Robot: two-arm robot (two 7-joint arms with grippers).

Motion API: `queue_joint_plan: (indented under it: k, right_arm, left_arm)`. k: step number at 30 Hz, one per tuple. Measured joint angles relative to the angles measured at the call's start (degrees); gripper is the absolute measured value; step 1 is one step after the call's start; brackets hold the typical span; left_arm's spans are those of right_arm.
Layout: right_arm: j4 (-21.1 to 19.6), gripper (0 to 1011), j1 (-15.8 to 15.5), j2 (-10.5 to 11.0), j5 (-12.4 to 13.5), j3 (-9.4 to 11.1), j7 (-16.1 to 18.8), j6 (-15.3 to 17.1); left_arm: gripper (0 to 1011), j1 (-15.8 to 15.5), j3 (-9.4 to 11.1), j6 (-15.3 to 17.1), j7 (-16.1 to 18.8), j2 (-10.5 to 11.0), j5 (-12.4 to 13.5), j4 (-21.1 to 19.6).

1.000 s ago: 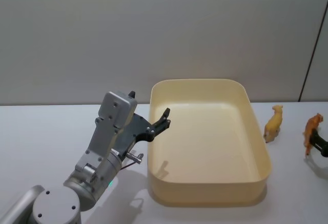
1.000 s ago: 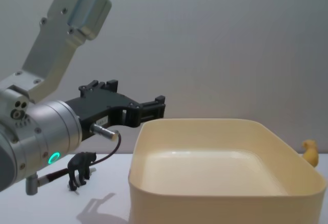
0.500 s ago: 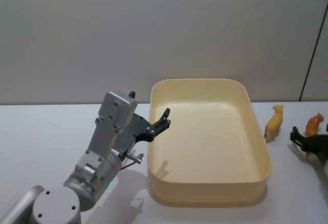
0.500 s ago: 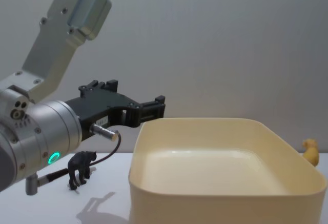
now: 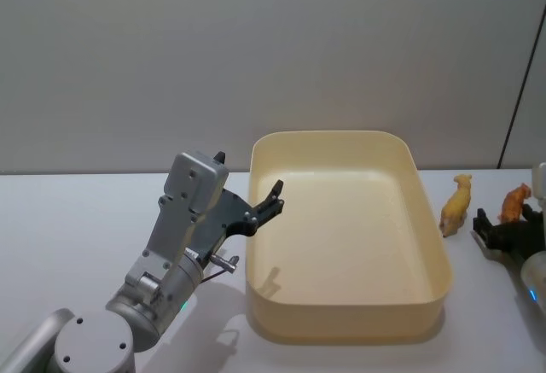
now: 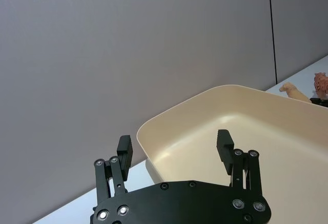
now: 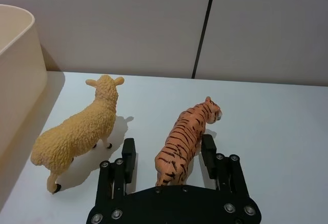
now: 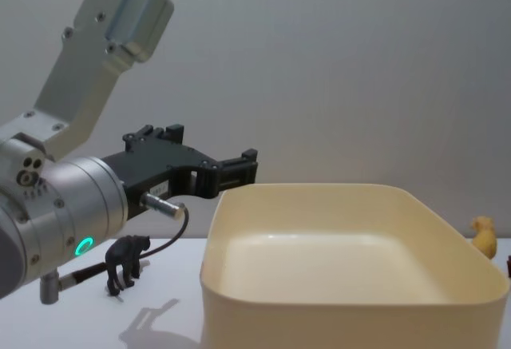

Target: Pick up the toy alternately with two hands and place it into the central storage box.

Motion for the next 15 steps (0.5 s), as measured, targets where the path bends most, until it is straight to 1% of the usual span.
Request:
queue_joint_plan:
  k: [2,3,4,6,8,11,13,14,15]
  right_arm:
    - [0.4,760,0.26,-0.14,-0.15,-0.08,-0.02,-0.08]
    - [0.71,704,0.45,-0.24,-0.25,-0.13,-0.04,-0.14]
    - [0.87,683,0.55,-0.29,-0.29,-0.17,-0.05,-0.17]
    - [1.25,601,0.8,-0.42,-0.43,-0.25,-0.07,-0.23]
    - [1.47,564,0.94,-0.51,-0.53,-0.28,-0.09,-0.26]
    - [1.91,441,1.22,-0.64,-0.67,-0.37,-0.12,-0.35]
    - [2.06,425,1.31,-0.7,-0.72,-0.41,-0.13,-0.38]
    - [2.12,369,1.36,-0.73,-0.74,-0.43,-0.13,-0.4]
    - [2.19,352,1.41,-0.74,-0.77,-0.44,-0.13,-0.41]
  left_arm:
    - [1001,0.0,0.0,0.0,0.0,0.0,0.0,0.0]
    - [1001,0.0,0.0,0.0,0.0,0.0,0.0,0.0]
    - [1002,0.0,0.0,0.0,0.0,0.0,0.0,0.0]
    - [1001,0.0,0.0,0.0,0.0,0.0,0.0,0.0]
    - [1001,0.0,0.0,0.0,0.0,0.0,0.0,0.0]
    - [1001,0.0,0.0,0.0,0.0,0.0,0.0,0.0]
    - [1001,0.0,0.0,0.0,0.0,0.0,0.0,0.0]
    - [1002,0.0,0.0,0.0,0.0,0.0,0.0,0.0]
    - [1001,0.0,0.0,0.0,0.0,0.0,0.0,0.0]
